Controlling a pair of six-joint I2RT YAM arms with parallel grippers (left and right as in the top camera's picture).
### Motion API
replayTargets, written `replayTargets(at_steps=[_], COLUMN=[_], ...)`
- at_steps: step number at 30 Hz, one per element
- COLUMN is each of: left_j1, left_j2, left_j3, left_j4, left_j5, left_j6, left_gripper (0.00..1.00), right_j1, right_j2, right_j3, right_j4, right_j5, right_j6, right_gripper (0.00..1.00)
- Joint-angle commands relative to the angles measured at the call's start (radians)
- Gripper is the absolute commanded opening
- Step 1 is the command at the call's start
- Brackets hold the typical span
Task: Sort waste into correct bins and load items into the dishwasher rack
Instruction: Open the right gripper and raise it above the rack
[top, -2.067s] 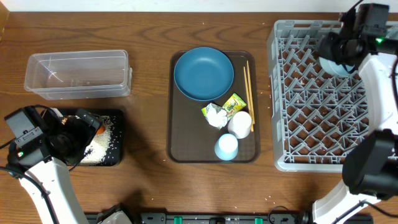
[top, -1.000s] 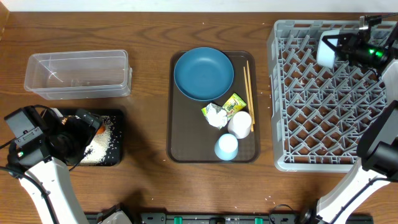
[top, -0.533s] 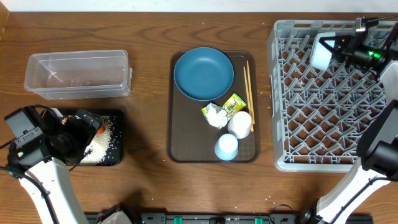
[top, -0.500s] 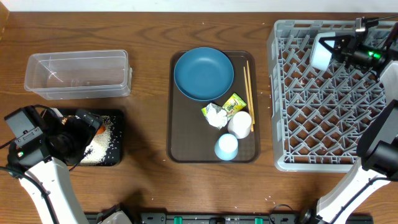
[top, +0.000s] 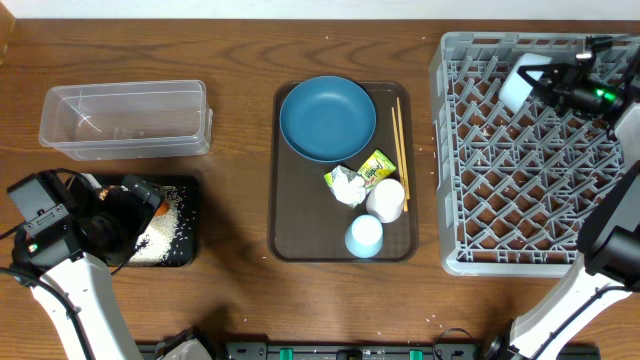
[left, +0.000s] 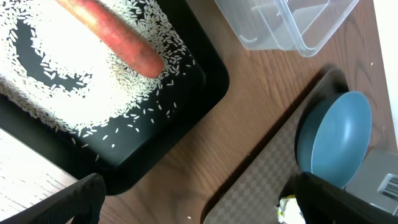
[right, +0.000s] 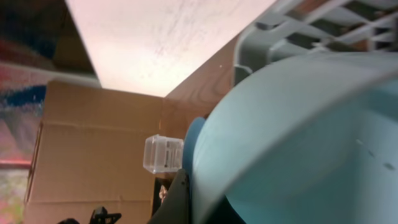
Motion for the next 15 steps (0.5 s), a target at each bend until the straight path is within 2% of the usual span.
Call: replayTargets(at_steps=[1,15], left_j1=[0.006,0.006], left_j2=[0.002,0.002], left_j3=[0.002,0.002], left_j4=[-0.002,-0.002], left_j5=[0.009,0.009], left_j6=[0.024,0.024], left_gripper=[0.98,0.98], right_j1=[-0.027,-0.076], right_j2=[0.018,0.017], right_j3=[-0.016,-0.016], right_j4=[-0.005,-0.059], right_j5=[0.018,0.023], right_j6=[0.017,0.018], right_gripper=[0.01,0.01])
